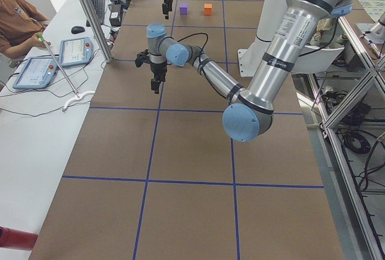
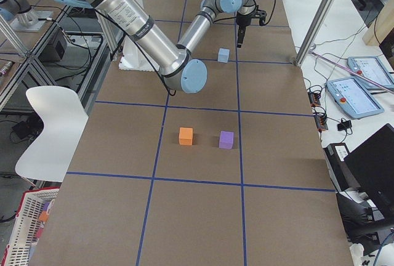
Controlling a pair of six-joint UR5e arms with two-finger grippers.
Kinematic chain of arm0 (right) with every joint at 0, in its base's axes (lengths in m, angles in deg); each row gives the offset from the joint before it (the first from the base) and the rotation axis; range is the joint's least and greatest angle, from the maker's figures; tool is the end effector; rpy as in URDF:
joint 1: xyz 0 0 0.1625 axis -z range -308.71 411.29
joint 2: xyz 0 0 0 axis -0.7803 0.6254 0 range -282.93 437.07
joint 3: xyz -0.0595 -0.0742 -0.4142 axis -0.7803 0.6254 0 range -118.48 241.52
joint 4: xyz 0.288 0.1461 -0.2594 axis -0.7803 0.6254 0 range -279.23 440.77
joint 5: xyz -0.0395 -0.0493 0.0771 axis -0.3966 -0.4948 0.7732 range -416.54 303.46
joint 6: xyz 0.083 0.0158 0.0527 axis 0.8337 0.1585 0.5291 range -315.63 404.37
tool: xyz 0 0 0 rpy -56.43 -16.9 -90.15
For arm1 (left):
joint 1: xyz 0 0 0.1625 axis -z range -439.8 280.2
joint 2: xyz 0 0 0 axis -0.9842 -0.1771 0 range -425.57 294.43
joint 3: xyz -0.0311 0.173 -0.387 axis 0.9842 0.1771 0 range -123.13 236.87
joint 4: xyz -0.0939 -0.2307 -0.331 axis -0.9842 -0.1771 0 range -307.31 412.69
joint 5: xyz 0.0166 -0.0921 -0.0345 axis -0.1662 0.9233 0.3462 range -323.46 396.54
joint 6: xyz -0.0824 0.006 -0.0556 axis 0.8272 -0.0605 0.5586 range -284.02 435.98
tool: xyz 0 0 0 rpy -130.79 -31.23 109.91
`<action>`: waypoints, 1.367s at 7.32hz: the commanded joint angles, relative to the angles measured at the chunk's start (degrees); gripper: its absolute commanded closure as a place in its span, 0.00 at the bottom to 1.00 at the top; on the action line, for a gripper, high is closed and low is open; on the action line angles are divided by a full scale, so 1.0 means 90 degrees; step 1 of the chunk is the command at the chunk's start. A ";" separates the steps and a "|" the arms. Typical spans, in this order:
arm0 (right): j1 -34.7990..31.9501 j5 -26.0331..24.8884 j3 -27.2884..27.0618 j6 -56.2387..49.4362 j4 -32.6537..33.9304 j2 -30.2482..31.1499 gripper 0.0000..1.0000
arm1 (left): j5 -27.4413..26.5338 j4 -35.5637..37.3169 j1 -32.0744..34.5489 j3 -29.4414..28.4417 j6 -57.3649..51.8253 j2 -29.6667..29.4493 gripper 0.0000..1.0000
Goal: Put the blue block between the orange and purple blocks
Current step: 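Lower the right gripper onto the light blue cube and grasp it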
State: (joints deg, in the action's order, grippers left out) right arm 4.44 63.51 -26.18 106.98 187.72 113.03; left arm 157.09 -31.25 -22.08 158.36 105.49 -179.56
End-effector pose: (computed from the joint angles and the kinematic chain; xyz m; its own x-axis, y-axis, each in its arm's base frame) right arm -0.4301 -0.5808 0.1181 0.6993 0.1639 0.6958 -0.1289 0.9863 -0.1027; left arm 0.2620 -0.5693 0.3489 0.7466 0.2214 -0.6273 -0.1120 0.9714 0.2095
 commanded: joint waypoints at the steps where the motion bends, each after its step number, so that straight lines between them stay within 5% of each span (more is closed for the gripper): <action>1: 0.0817 -0.0641 0.1642 0.1108 -0.1166 -0.0869 0.01 | 0.0033 0.0000 0.0218 0.0022 -0.0242 0.0194 0.00; 10: 0.1572 -0.1229 0.2537 0.0738 -0.1677 -0.0735 0.01 | 0.0033 -0.0009 0.0199 -0.0017 -0.0222 0.0194 0.00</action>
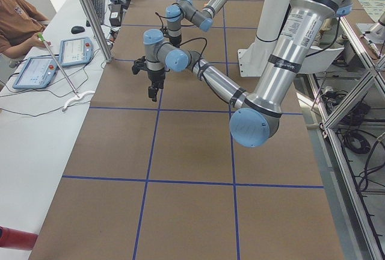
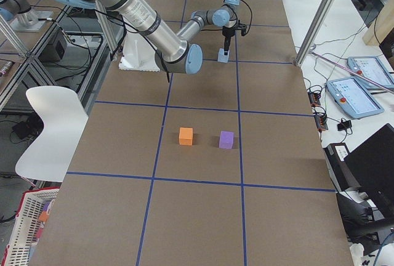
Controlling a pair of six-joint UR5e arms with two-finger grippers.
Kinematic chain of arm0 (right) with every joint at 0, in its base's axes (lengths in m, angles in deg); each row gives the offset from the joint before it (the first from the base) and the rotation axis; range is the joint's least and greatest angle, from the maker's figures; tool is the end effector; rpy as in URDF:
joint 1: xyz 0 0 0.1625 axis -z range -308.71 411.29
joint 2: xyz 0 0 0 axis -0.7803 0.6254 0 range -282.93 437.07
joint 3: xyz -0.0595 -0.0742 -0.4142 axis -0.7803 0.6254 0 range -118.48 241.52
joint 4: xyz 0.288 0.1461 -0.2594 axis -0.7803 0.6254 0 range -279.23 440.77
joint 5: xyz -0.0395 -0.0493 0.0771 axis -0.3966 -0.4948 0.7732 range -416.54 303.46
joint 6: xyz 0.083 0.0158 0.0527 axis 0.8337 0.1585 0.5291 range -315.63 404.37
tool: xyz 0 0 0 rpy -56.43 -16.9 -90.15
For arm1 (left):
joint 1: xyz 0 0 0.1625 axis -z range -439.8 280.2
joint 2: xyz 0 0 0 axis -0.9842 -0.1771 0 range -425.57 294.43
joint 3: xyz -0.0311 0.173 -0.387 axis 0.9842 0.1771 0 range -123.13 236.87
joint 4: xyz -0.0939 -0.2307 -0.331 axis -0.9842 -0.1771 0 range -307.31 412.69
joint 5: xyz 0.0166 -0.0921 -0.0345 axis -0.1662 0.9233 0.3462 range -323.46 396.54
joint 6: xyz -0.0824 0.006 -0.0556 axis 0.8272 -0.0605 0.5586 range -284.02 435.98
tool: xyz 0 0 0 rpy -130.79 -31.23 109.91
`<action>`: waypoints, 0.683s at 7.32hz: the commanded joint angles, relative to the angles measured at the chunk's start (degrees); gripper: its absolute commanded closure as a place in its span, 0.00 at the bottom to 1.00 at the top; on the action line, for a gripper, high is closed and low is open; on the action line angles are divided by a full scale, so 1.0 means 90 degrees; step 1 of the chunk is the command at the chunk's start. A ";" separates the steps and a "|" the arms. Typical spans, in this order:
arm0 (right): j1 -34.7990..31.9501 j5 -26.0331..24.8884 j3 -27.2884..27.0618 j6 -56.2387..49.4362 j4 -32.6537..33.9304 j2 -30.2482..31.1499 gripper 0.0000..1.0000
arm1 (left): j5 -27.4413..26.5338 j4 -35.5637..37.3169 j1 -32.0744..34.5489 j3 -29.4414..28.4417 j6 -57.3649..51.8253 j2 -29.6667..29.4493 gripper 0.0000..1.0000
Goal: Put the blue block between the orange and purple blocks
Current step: 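Lower the right gripper onto the light blue cube and grasp it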
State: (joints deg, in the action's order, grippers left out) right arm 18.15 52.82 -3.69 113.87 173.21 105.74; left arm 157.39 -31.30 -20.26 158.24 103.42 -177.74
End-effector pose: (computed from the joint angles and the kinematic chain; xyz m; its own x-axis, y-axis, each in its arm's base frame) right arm -0.6345 -0.5340 0.1549 0.7756 0.1119 0.6213 -0.0946 0.9937 -0.0608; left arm 0.2411 -0.5720 0.3692 0.7572 0.2155 -0.6166 -0.1135 0.9730 0.2008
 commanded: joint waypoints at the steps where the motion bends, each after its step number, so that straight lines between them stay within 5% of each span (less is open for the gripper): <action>1: 0.0097 -0.0061 0.0039 -0.0017 -0.0288 0.0202 0.01 | 0.0000 -0.0004 -0.0004 -0.0004 0.0008 -0.0008 0.00; 4: 0.0136 -0.0052 0.0039 -0.0017 -0.0514 0.0261 0.02 | -0.0009 -0.0043 -0.0004 -0.0024 -0.0002 0.0002 0.00; 5: 0.0136 -0.0062 0.0039 0.0079 -0.0515 0.0232 0.31 | -0.0009 -0.0043 -0.0004 -0.0024 0.0007 0.0002 0.00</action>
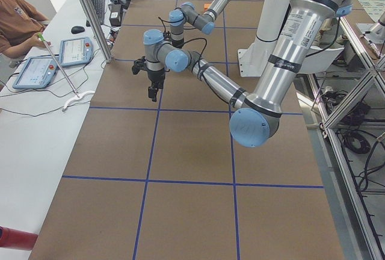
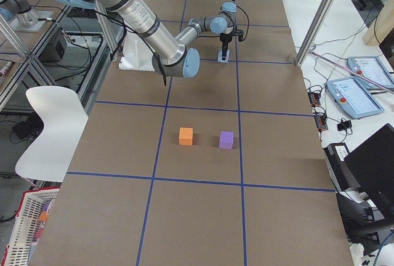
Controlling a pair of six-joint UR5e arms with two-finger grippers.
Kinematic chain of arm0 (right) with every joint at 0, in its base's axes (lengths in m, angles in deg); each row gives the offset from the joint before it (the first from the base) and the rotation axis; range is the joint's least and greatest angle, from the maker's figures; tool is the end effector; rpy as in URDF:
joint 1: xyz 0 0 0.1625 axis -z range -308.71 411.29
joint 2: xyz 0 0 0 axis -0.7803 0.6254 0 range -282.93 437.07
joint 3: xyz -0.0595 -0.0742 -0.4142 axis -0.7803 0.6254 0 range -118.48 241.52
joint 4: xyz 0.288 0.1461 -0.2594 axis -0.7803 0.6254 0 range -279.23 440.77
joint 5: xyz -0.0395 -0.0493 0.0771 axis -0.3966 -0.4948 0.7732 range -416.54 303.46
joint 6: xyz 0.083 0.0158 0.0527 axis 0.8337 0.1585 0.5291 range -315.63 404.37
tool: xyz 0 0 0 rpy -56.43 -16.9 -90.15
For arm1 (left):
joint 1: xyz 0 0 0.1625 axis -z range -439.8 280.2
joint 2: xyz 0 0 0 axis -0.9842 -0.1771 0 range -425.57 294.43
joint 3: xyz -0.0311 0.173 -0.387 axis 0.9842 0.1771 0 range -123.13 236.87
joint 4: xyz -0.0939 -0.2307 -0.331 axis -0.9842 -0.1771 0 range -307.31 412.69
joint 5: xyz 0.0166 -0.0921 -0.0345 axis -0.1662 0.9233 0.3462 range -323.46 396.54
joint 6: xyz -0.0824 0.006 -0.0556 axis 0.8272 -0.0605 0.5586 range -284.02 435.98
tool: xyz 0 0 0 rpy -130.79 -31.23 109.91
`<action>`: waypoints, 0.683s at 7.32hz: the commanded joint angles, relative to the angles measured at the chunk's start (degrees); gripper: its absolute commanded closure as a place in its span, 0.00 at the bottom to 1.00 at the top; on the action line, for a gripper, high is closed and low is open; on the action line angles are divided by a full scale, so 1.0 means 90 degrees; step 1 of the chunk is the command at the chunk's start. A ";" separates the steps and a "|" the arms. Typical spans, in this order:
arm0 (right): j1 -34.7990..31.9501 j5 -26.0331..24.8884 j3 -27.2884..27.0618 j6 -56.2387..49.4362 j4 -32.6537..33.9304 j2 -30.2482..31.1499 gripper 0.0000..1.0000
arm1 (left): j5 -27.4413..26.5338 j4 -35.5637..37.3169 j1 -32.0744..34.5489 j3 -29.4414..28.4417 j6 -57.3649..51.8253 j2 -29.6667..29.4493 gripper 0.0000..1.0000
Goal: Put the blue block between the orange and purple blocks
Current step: 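Carry the light blue cube with the right gripper toward the purple cube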
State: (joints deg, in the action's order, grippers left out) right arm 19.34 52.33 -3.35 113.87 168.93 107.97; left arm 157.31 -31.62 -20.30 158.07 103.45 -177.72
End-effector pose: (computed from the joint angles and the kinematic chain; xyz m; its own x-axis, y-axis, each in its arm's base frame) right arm -0.6473 -0.5228 0.1798 0.7636 0.0858 0.6399 -0.0777 0.9961 -0.0408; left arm 0.2418 -0.5725 0.3701 0.7572 0.2166 -0.6162 -0.1131 0.9726 0.2030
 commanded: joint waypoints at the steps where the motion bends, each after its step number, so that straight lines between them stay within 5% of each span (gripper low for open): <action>1: 0.0004 -0.0007 0.0000 0.0090 -0.0050 0.0003 0.84 | 0.0009 -0.0007 0.0000 -0.0004 0.0004 0.0000 0.00; 2: 0.0004 -0.0007 -0.0009 0.0119 -0.0050 -0.0016 1.00 | 0.0000 -0.0007 -0.0010 -0.0004 0.0014 -0.0009 0.00; 5: -0.0238 0.0449 -0.0883 0.0139 0.0551 -0.0026 1.00 | 0.0009 -0.0007 -0.0019 -0.0014 0.0014 -0.0019 0.00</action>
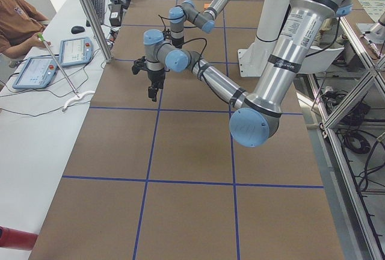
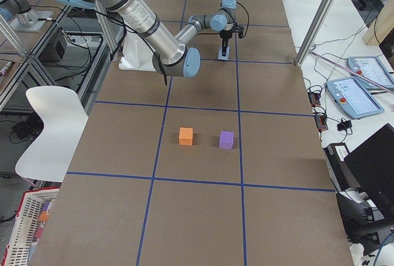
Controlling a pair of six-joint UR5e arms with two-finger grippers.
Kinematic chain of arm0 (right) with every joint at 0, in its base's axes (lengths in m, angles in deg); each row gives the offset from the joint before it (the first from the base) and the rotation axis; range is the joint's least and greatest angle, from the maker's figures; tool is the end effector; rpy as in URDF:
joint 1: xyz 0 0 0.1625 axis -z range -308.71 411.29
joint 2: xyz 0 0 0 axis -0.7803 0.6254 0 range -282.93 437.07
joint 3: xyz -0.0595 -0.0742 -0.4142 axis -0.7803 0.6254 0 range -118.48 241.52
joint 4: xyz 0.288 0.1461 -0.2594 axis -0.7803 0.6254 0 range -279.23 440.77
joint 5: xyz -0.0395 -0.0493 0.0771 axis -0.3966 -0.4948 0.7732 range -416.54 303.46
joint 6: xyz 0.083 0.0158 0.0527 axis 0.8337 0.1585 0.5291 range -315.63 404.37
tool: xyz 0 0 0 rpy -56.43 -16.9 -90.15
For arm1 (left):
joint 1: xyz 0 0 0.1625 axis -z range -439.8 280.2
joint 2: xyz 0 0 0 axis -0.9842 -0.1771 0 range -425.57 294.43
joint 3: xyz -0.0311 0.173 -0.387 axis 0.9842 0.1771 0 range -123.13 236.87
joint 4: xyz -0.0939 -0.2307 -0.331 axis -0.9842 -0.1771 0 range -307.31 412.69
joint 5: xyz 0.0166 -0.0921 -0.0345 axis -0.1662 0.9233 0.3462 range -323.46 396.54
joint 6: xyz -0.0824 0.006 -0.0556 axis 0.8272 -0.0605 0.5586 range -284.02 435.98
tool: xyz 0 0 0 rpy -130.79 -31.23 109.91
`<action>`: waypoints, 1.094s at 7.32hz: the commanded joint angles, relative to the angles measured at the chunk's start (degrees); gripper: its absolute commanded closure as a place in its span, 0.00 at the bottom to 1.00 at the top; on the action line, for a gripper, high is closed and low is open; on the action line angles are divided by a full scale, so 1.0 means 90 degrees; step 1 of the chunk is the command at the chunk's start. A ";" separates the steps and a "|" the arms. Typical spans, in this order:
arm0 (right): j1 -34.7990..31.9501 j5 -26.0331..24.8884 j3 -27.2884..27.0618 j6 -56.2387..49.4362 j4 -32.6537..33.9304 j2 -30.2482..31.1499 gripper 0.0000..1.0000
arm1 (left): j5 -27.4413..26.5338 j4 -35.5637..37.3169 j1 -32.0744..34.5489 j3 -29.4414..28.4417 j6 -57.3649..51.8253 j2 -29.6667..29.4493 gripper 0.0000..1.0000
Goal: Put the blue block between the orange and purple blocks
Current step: 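Carry the light blue cube with the right gripper toward the purple cube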
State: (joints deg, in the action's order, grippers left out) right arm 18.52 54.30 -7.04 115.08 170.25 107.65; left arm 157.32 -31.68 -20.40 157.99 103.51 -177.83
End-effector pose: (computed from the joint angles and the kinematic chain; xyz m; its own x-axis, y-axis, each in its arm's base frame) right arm -0.6289 -0.5212 0.1482 0.7267 0.1007 0.6796 -0.0844 0.9948 -0.0572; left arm 0.2431 -0.5726 0.3694 0.7563 0.2178 -0.6169 -0.1139 0.9724 0.2037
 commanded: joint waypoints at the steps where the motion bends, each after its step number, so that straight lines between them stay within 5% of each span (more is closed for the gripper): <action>1: -0.0274 0.0243 -0.1010 -0.0024 0.0999 0.0058 1.00 | 0.0008 0.0000 0.0002 0.0014 0.0007 -0.0017 0.00; 4: -0.1141 0.0331 -0.3878 -0.1189 0.2328 0.1781 1.00 | 0.0008 0.0000 -0.0008 0.0063 0.0066 -0.0046 0.00; 5: -0.1502 0.0360 -0.4177 -0.1835 0.2952 0.1903 1.00 | 0.0008 0.0010 0.0002 0.0072 0.0075 -0.0056 0.00; 8: -0.2372 0.0555 -0.5514 -0.3535 0.3008 0.3704 1.00 | 0.0017 0.0000 -0.0008 0.0073 0.0076 -0.0076 0.00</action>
State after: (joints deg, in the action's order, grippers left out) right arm 0.17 58.59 -51.37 89.66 197.33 133.69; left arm 157.41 -31.61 -20.45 158.64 104.18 -178.43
